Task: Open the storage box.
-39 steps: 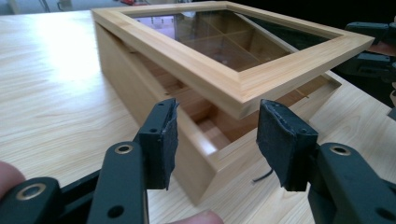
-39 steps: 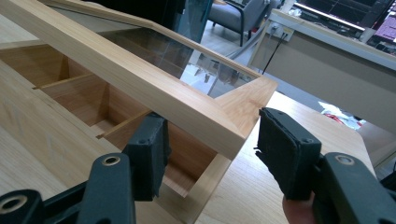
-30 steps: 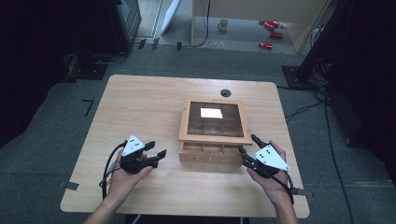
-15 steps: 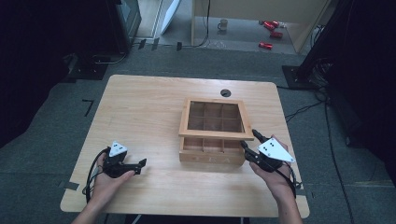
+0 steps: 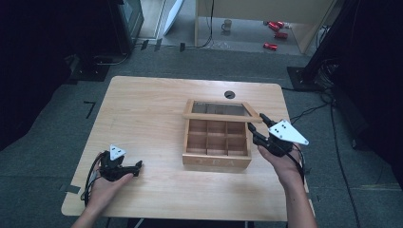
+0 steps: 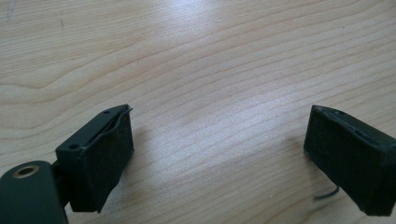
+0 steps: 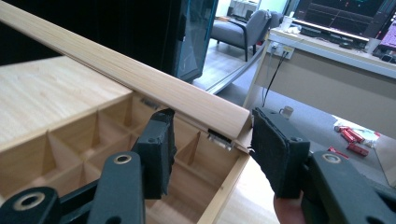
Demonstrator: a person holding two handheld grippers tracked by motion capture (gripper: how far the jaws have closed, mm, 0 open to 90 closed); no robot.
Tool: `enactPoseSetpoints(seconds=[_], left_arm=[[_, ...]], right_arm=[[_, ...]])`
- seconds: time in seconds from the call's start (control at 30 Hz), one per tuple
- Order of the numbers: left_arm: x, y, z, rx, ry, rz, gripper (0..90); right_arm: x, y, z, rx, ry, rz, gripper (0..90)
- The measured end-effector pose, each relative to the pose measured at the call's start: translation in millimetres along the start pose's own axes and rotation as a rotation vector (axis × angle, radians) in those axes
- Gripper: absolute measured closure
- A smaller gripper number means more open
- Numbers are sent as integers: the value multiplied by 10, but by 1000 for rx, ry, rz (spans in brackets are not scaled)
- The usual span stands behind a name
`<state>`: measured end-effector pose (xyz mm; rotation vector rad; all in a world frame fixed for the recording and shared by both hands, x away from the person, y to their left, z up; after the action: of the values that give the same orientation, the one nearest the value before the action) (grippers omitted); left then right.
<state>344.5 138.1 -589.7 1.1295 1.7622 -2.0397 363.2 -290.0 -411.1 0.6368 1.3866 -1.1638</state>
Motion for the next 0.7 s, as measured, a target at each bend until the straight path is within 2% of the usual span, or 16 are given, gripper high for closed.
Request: enactPoseSetpoints(seconds=[0.13, 0.3, 0.33, 0.37, 0.4, 0.6, 0.7], left_arm=[[3, 10, -3, -3, -5, 2, 40], [5, 10, -2, -2, -8, 0, 38], [5, 10, -2, -2, -7, 0, 38], [5, 10, -2, -2, -7, 0, 39], [5, 10, -4, -3, -6, 0, 38], [6, 9, -5, -3, -4, -2, 38], [4, 11, -5, -3, -6, 0, 38]], right_arm=[[-130, 59, 66, 10, 22, 5, 505], [-218, 112, 127, 9, 55, 18, 511], [-248, 137, 156, 4, 85, 26, 516], [-248, 137, 156, 4, 85, 26, 516], [-279, 161, 181, 1, 108, 36, 523], [-367, 235, 262, 1, 140, 47, 546], [-414, 276, 304, -6, 142, 47, 550]])
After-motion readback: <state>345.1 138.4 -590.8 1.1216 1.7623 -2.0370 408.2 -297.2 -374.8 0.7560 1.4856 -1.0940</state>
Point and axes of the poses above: each handheld gripper's, and its own axes: y roughly forward along the jaws, x roughly out of its underside, z roughly to its right, the point moved 10 cm from there along y, roughly forward along the jaws, and after that the axes turned 2 degrees about -z, right-handed, at the moved point
